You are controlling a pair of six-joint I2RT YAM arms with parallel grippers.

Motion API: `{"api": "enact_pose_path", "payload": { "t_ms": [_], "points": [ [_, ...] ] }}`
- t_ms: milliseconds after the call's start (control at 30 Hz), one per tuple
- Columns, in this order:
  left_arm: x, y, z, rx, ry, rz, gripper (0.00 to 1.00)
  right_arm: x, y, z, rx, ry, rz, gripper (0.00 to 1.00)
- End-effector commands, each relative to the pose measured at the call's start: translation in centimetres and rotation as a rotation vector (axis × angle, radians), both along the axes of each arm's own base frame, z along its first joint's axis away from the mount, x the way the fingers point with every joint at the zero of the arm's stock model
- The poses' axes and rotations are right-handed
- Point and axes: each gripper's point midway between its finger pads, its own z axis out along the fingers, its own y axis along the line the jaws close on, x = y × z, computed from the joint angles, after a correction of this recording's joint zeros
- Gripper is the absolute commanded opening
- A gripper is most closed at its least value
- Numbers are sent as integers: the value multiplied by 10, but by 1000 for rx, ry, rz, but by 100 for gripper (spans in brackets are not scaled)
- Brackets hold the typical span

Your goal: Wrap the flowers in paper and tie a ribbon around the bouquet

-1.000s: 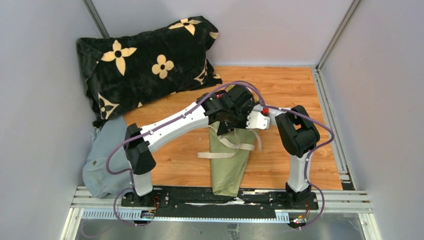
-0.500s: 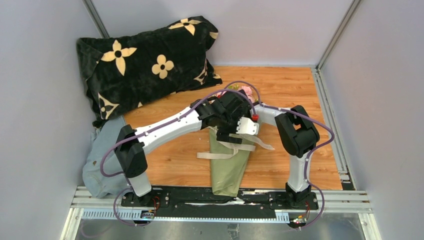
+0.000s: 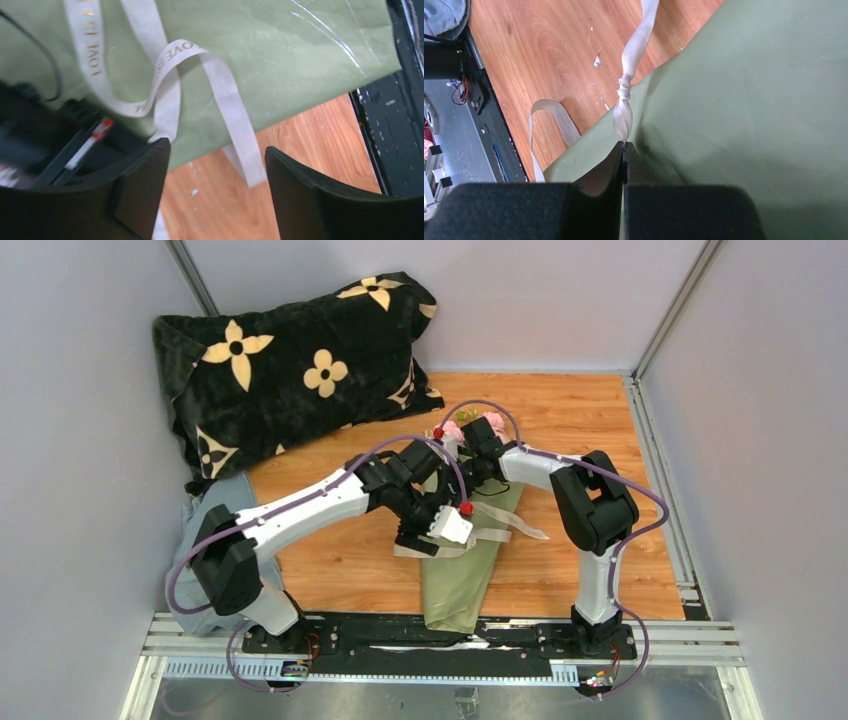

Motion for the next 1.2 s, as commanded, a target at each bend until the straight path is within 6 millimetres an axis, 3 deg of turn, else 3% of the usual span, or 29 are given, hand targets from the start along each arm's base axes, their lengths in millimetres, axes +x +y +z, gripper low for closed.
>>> {"api": "enact_pose_path", "payload": {
  "t_ms": [0, 133, 267, 467, 567, 733, 933, 1067, 1167],
  "points": [
    [15, -48, -11, -153, -96, -76, 81, -2, 3, -5, -22, 31, 2, 0],
    [44, -72, -30, -145, -180, 7, 84, -3, 2, -5, -28, 33, -13, 0],
    [51, -67, -66, -83, -214, -10, 86, -3, 2, -3, -28, 29, -19, 0],
    [65, -53, -106, 44, -246, 23, 76, -2, 2, 2, -27, 28, -21, 0],
    [70, -52, -109, 60, -259, 40, 65, -1, 1, 8, -25, 16, -26, 2],
    [72, -47, -109, 76, -271, 62, 33, -4, -6, 10, -41, -2, -38, 7],
    [79, -38, -122, 127, -317, 61, 28, 1, -22, 12, -54, 5, -99, 9],
    [74, -38, -122, 127, -278, 73, 0, 3, -27, 19, -48, 0, -124, 15],
    [52, -41, -104, 91, -162, 66, 0, 5, -32, 29, -45, -22, -143, 22]
  ]
}}
